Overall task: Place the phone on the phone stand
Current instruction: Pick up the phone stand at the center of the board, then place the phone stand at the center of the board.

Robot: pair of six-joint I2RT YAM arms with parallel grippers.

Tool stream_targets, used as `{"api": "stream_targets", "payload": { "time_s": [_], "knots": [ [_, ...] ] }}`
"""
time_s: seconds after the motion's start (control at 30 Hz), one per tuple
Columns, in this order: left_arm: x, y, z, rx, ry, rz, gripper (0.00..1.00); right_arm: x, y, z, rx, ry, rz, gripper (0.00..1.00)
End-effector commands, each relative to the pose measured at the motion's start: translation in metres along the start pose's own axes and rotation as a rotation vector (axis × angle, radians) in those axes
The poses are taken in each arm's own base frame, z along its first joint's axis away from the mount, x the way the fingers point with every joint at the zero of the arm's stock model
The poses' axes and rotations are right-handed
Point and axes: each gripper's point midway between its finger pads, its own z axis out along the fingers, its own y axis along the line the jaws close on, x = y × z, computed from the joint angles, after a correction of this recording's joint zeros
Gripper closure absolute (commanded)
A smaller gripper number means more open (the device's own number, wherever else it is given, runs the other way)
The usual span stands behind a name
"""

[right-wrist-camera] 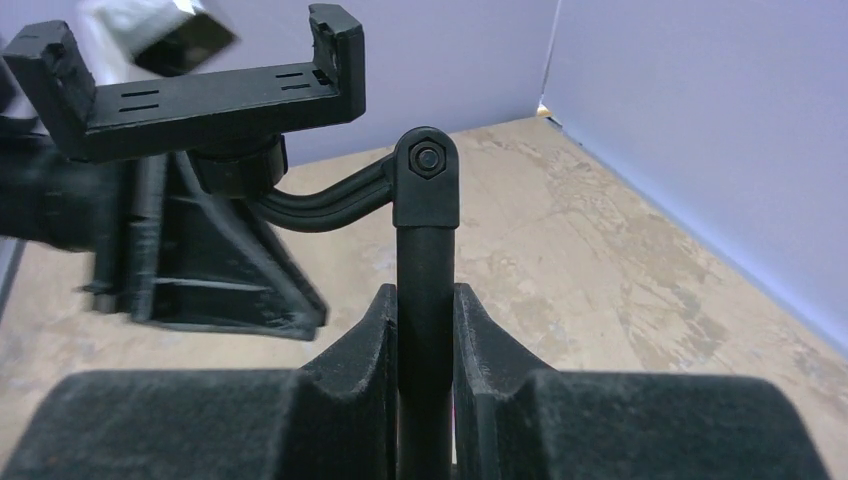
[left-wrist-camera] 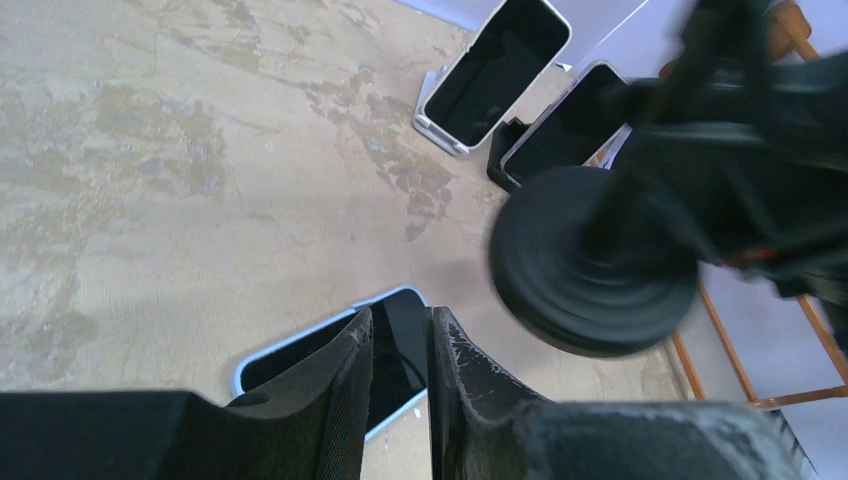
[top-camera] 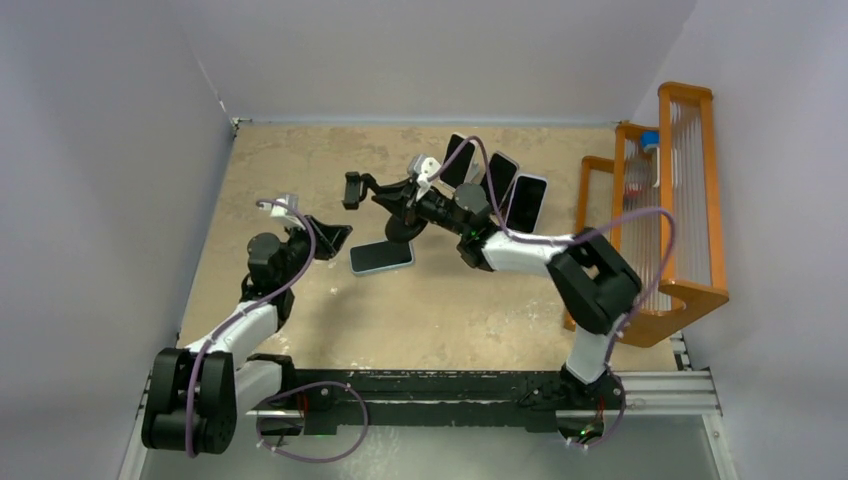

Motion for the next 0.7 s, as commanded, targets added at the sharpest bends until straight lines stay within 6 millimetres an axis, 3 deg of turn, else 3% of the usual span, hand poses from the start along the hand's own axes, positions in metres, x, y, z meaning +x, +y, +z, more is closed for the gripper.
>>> {"api": "stream_targets", "payload": {
  "time_s": [0.0,0.03,0.2,0.23,0.4,0.67],
  "knots": [
    [-0.034,-0.019,0.012,0.090,-0.091,0.083,0.77,-0.062,-0.020,0.029,-0.104,-0.321,-0.025,1.00],
    [-0.035,-0.016,0.014,0.080,-0.095,0.087,0.77,-0.064,-0.022,0.038,-0.130,-0.350,-0.026,1.00],
    [-0.035,0.001,0.021,0.030,-0.109,0.122,0.75,-0.027,-0.029,0.071,-0.202,-0.369,0.004,1.00],
    [-0.034,0.004,0.022,0.026,-0.110,0.126,0.75,-0.011,-0.032,0.075,-0.209,-0.362,0.012,1.00],
    [-0.033,0.016,0.030,0.014,-0.112,0.133,0.75,0.027,-0.044,0.088,-0.235,-0.359,0.045,1.00],
    [-0.028,0.026,0.041,0.022,-0.091,0.145,0.75,0.070,-0.053,0.097,-0.255,-0.313,0.103,1.00]
  ]
}}
